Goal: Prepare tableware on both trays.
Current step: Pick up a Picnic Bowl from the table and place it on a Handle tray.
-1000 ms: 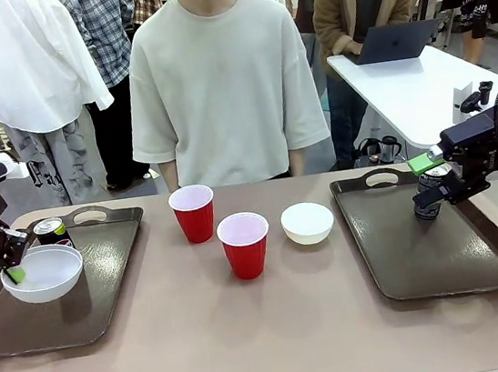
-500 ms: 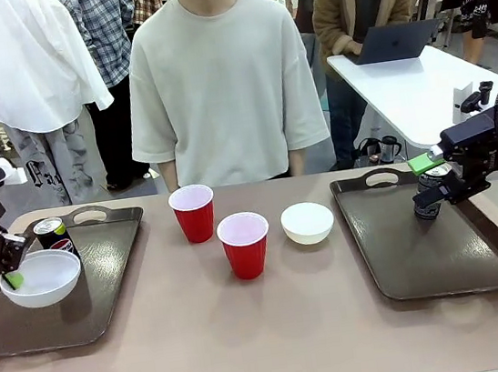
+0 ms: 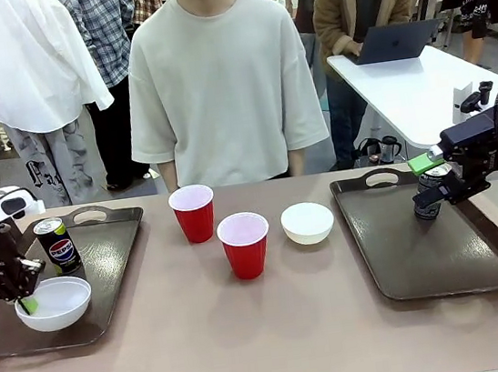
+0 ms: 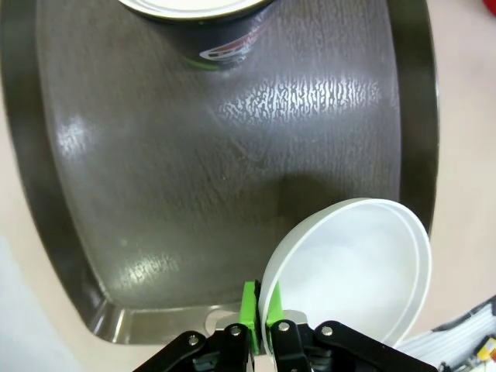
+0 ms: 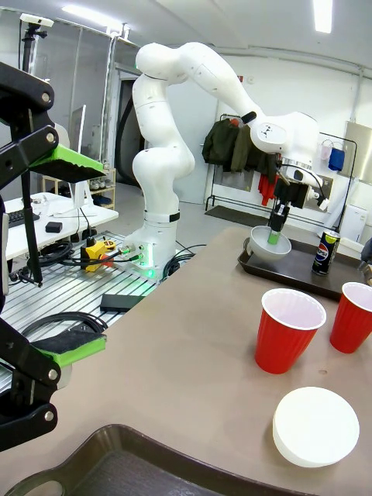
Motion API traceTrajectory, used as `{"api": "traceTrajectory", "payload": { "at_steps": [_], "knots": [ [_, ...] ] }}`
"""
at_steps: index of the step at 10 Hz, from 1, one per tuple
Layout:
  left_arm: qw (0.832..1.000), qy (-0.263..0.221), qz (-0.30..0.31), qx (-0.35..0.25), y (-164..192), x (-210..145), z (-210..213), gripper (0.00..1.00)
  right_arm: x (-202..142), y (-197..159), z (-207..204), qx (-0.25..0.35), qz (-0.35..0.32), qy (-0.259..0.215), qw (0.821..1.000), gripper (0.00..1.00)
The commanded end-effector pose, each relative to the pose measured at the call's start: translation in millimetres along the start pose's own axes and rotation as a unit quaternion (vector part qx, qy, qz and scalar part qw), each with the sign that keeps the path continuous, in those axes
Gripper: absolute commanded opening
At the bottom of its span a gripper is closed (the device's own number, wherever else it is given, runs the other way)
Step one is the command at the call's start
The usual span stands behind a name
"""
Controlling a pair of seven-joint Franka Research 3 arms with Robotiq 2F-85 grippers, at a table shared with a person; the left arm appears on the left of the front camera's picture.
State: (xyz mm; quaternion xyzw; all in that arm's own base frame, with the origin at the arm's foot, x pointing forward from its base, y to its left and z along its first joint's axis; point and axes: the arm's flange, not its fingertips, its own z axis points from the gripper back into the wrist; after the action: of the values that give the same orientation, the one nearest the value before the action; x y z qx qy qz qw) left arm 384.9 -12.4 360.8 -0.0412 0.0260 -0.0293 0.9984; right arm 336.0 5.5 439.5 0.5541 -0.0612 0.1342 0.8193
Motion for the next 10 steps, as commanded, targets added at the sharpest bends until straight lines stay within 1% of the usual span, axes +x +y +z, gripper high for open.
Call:
{"api": "traceTrajectory", "payload": {
  "at_steps": [1, 5, 6, 7, 8, 9, 10],
  "knots": [
    [1.000, -0.011, -0.015, -0.013, 2, -1, -4, 0.05, 0, -1, -1, 0.010, 0.004, -0.004, 1.000, 1.00],
    [0.999, -0.020, -0.026, -0.014, 3, 2, -14, 0.05, 0, -1, -1, 0.010, 0.004, -0.004, 1.000, 1.00],
    [0.999, -0.023, -0.028, -0.015, 4, 2, -15, 0.14, 0, -1, -1, 0.010, 0.004, -0.004, 1.000, 1.00],
    [0.999, -0.027, -0.030, -0.015, 4, 2, -15, 0.25, 0, -1, -1, 0.010, 0.004, -0.004, 1.000, 1.00],
    [0.999, -0.031, -0.032, -0.015, 4, 2, -15, 0.73, 0, -1, -1, 0.010, 0.004, -0.004, 1.000, 1.00],
    [0.999, -0.035, -0.035, -0.014, 4, 1, -15, 0.84, 0, -1, -1, 0.010, 0.004, -0.004, 1.000, 1.00],
    [0.998, -0.037, -0.038, -0.012, 4, 1, -12, 1.00, 0, -1, -1, 0.010, 0.004, -0.004, 1.000, 1.00]
  ]
}}
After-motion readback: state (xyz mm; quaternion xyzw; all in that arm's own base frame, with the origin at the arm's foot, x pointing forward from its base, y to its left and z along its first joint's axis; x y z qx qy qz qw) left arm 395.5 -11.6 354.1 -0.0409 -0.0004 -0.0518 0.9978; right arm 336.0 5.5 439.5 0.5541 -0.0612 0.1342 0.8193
